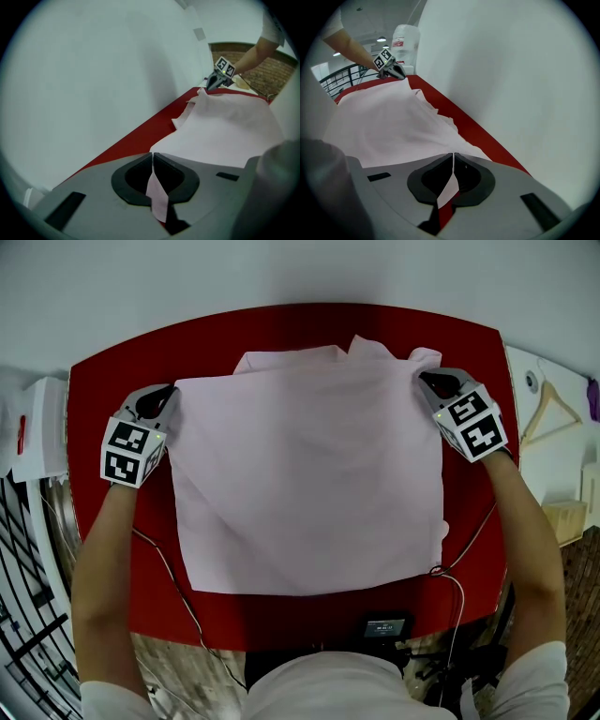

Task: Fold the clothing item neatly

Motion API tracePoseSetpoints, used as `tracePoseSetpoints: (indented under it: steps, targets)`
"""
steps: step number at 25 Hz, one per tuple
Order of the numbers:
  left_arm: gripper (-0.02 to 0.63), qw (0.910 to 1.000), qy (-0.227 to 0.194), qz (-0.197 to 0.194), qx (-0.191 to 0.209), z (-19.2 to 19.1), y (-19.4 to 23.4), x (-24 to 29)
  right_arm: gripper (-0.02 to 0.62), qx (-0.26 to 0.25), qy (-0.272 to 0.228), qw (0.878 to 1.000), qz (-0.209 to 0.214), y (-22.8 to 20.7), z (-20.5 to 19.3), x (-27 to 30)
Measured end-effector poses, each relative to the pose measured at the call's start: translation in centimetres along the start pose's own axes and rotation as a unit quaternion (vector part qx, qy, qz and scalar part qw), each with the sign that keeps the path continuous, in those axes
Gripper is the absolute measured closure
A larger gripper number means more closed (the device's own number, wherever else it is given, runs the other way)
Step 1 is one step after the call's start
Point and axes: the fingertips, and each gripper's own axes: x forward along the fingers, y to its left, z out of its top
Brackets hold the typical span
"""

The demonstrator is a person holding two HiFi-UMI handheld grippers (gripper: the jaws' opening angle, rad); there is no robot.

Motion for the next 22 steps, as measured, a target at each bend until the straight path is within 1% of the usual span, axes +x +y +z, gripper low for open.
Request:
tracePoseSetpoints:
  steps: [4,6,8,11,12,13,14,16,18,22]
  targets:
    - [0.589,0.9993,-0.005,0.007,-0.037,-0.2,0.2,0.6,0.575,0.03,0.016,0.999,-0.02,-1.3,-0.9,1.2]
    - [0.589,0.9976,-0.012,0.007,-0.068,-0.4,0.6,0.5,0.575,0.05,0.021,0.998,-0.033,-2.0,-1.4,1.5]
    - [0.583,0.9944,-0.021,0.002,-0.103,-0.6,1.1,0.0,0.574,0.078,0.012,0.996,-0.039,-2.5,-1.7,1.4]
    - [0.537,0.9904,-0.025,-0.011,-0.135,-1.4,1.4,-1.3,0.569,0.128,-0.006,0.992,-0.017,-2.5,-2.1,1.2]
    - [0.531,0.9887,-0.025,-0.015,-0.147,-1.8,1.5,-1.8,0.54,0.142,-0.009,0.99,-0.008,-2.4,-2.3,1.2]
    - [0.524,0.9863,-0.027,-0.018,-0.161,-2.2,1.5,-2.3,0.477,0.155,-0.012,0.988,0.001,-2.3,-2.5,1.2]
    - [0.518,0.9834,-0.029,-0.022,-0.178,-2.6,1.5,-2.8,0.451,0.168,-0.015,0.986,0.009,-2.1,-2.6,1.1]
    - [0.512,0.9772,-0.028,-0.031,-0.208,-3.5,1.3,-3.6,0.435,0.195,-0.025,0.98,0.022,-1.8,-2.7,0.6]
    - [0.509,0.9716,-0.021,-0.041,-0.232,-4.7,0.7,-4.4,0.433,0.218,-0.036,0.975,0.034,-1.2,-2.6,-0.2]
    - [0.508,0.9618,-0.004,-0.066,-0.266,-6.6,-1.7,-6.1,0.431,0.248,-0.047,0.966,0.053,0.9,-2.9,-2.1]
